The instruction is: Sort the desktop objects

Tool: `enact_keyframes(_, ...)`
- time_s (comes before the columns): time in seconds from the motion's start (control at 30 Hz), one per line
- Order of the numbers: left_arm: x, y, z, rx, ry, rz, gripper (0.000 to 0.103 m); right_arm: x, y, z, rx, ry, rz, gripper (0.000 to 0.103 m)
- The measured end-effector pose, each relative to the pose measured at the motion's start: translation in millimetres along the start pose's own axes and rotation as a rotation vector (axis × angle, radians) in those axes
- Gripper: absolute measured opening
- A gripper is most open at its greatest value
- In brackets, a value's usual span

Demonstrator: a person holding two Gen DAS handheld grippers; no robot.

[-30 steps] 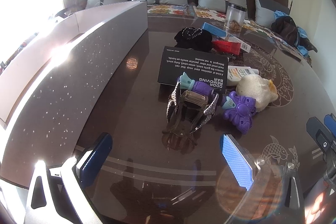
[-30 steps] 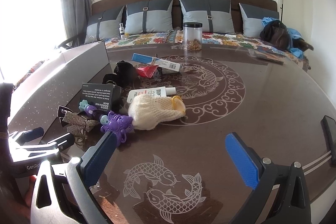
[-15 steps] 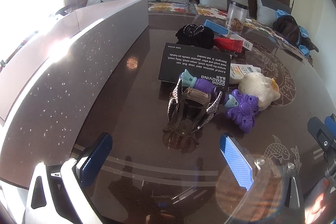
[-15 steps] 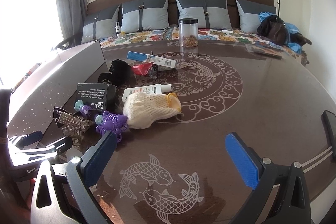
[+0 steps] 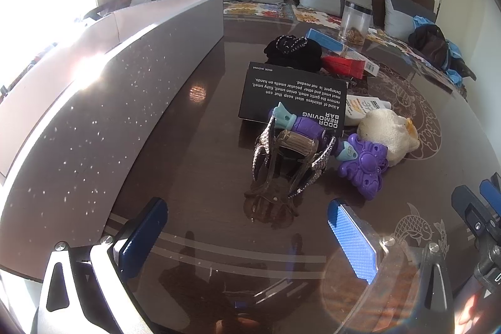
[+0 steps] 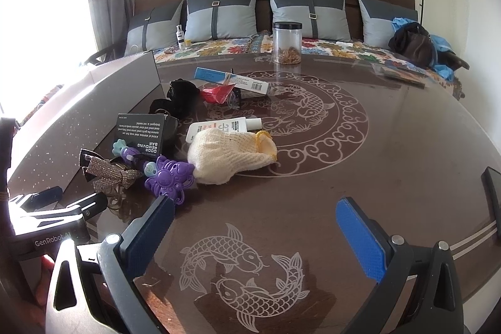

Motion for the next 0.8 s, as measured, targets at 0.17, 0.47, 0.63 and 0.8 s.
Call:
enact_keyframes(0.17,2.2,-1.5,-1.9,-0.006,0.005,-0.011,0.103,-1.4,-2.3,-3.0,-0.011,0.009,-0.001,0.103)
enact_keyframes(0.47,4.2,-2.4,-4.0,-0.006,0.011,-0.023,0.103,-2.8,-4.7,-6.3,-0.024,0.017,-0.002,0.103)
enact_keyframes(0.63,3.5,-3.0,-6.9,-0.013,0.021,-0.024,0.103,-3.5,-6.1,-7.4,-0.031,0.018,0.001,0.103)
enact_keyframes(0.8,-1.9,-3.2,-8.9,-0.021,0.027,-0.004,0.103,-1.5,-6.3,-8.2,-0.038,0.013,-0.006,0.103)
Point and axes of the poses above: each gripper's, at about its wrist camera, not at the fingertips, and z roughly against the way its jaws point, x to its right, y to its top, the point moved 10 cm from there along -z, roughly the way its jaws point, and after that the axes turned 11 degrees about y, right-handed, at the moved point
